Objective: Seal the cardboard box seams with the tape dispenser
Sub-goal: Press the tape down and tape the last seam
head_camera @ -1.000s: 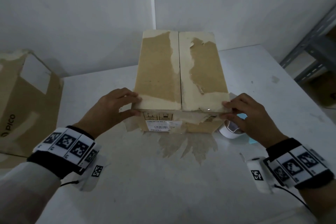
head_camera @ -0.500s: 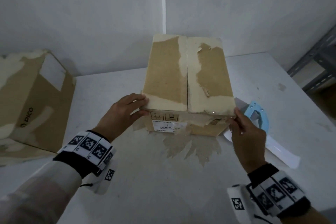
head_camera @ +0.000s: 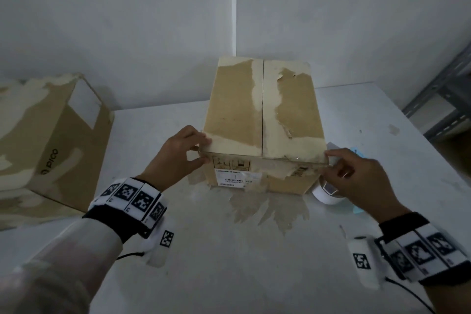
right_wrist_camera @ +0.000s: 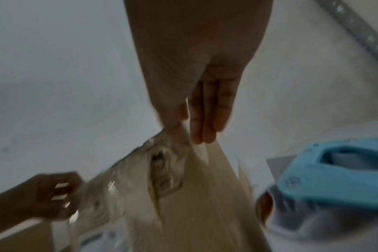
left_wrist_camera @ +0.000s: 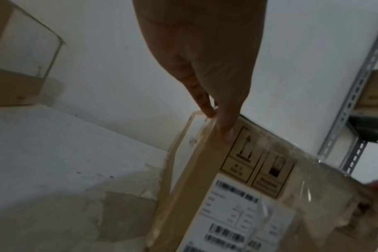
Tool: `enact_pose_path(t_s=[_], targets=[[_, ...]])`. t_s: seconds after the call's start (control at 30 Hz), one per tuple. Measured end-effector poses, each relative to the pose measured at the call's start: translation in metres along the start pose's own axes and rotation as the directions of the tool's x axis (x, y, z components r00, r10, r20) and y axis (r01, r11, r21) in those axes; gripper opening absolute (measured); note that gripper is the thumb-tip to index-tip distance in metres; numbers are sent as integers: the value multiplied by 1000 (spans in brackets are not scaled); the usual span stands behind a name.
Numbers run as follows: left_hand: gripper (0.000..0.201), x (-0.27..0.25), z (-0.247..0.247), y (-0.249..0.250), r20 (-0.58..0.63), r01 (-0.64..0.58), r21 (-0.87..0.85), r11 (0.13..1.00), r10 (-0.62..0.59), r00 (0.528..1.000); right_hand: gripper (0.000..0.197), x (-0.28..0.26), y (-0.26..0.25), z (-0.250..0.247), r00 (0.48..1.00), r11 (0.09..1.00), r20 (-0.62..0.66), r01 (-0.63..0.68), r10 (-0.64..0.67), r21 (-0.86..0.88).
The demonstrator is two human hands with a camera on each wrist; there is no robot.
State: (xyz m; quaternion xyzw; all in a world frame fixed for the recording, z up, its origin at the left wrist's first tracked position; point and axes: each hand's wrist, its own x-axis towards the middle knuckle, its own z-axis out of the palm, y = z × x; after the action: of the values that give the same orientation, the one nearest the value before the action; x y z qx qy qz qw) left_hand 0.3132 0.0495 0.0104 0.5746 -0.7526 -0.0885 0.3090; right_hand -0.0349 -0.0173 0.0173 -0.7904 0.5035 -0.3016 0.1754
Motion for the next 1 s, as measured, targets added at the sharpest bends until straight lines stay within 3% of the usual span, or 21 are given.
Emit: enact_pose_path(t_s=[0.1, 0.17, 0.23, 0.37, 0.47, 0.57, 0.67, 0.77, 0.87, 0.9, 1.0], targets=[[39, 3, -4, 5, 37, 64, -4, 998, -64, 997, 27, 19, -2, -11, 1000, 989, -5, -15, 16, 146], [44, 2, -6, 7, 97, 124, -28, 992, -121, 988, 37, 32, -6, -6, 986, 972, 114, -142, 122, 189], [45, 1, -8, 13, 114, 213, -76, 974, -204, 972, 53, 40, -13, 5, 939, 946, 270, -267, 213, 181], [30, 8, -10, 27, -24, 404, -198, 893, -416, 909, 52, 36, -25, 16, 932, 961, 303, -245, 197, 128], [42, 7, -19, 31, -68, 499, -250, 830, -529, 846, 51, 21, -25, 16, 943, 956, 285, -230, 172, 182], [55, -2, -29, 38, 95, 628, -152, 763, -621, 778, 45, 1, -23, 15, 955, 958, 264, -195, 136, 211], [44, -10, -40, 41, 216, 688, -91, 720, -660, 720, 22, -16, -27, 9, 970, 969, 235, -114, 61, 220], [26, -10, -55, 40, 318, 658, 44, 752, -635, 704, 17, -24, -32, -5, 951, 973, 307, -101, 33, 207], [21, -3, -68, 38, 444, 584, 206, 785, -607, 659, 16, -11, -34, -18, 919, 988, 391, -107, 57, 108], [23, 1, -71, 36, 435, 558, 245, 793, -605, 668, 17, -2, -32, -19, 933, 991, 352, -103, 68, 82], [37, 13, -75, 26, 245, 495, 293, 818, -565, 788, 9, 26, -33, -15, 972, 993, 219, -101, 84, 66]])
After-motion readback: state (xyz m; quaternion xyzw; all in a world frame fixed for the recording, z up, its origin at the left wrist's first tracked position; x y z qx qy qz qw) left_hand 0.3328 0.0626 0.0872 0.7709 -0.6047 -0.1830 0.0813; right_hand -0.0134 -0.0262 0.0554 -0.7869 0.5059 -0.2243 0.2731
